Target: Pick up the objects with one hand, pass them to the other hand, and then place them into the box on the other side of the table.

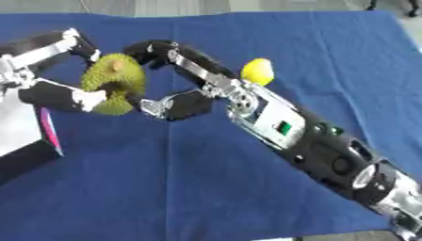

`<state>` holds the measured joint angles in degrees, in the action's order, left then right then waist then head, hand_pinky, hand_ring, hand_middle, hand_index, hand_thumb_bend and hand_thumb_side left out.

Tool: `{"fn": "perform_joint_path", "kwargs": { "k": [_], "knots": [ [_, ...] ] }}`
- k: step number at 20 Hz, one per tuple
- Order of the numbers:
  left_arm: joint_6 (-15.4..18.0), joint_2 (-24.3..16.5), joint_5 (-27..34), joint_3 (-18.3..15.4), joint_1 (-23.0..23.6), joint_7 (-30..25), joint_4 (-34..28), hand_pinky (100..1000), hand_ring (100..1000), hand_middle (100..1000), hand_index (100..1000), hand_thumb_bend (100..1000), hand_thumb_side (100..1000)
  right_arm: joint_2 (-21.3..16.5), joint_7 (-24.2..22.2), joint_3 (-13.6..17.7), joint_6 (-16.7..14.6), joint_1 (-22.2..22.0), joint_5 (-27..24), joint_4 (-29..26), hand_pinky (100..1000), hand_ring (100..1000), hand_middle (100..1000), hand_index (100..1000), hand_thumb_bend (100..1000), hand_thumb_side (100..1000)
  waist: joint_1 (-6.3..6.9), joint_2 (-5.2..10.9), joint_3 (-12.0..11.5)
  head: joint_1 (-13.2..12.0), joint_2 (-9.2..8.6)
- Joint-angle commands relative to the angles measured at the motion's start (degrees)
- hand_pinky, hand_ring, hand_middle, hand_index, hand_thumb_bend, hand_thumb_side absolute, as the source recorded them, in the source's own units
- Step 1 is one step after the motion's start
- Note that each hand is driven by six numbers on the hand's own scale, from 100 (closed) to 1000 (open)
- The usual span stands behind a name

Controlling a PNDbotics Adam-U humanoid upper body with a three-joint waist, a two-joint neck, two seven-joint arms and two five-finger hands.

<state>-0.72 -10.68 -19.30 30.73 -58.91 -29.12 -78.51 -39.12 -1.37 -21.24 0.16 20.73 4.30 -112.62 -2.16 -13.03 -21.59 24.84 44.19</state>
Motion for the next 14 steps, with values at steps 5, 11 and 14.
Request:
{"fn": "perform_joint_path", "kwargs": {
  "k": [5,11,14],
  "knots": [
    [1.7,-4.1,-1.5,-1.7,-0.3,1.5,-0.7,856,474,287,318,100,152,-1.1,2.0,1.0,1.0,0.0,1.0,-0.1,822,815,832,912,259,533,1.22,0.25,-0.1,-0.2,-0.23],
    [1.3,-9.2,-0.1,-4.5,0.6,3.8,-1.8,854,476,289,319,100,146,-1.5,1.7,1.1,1.3,-0.5,1.5,-0.7,823,798,830,909,267,475,1.43,0.5,-0.1,-0.7,-0.23],
    [0.5,-12.7,1.2,-6.8,0.9,5.6,-1.8,856,478,292,323,100,144,-1.9,1.6,1.3,1.3,-0.9,1.6,-1.2,824,797,828,907,274,450,1.54,0.64,-0.1,-1.7,-0.1]
  ]
}}
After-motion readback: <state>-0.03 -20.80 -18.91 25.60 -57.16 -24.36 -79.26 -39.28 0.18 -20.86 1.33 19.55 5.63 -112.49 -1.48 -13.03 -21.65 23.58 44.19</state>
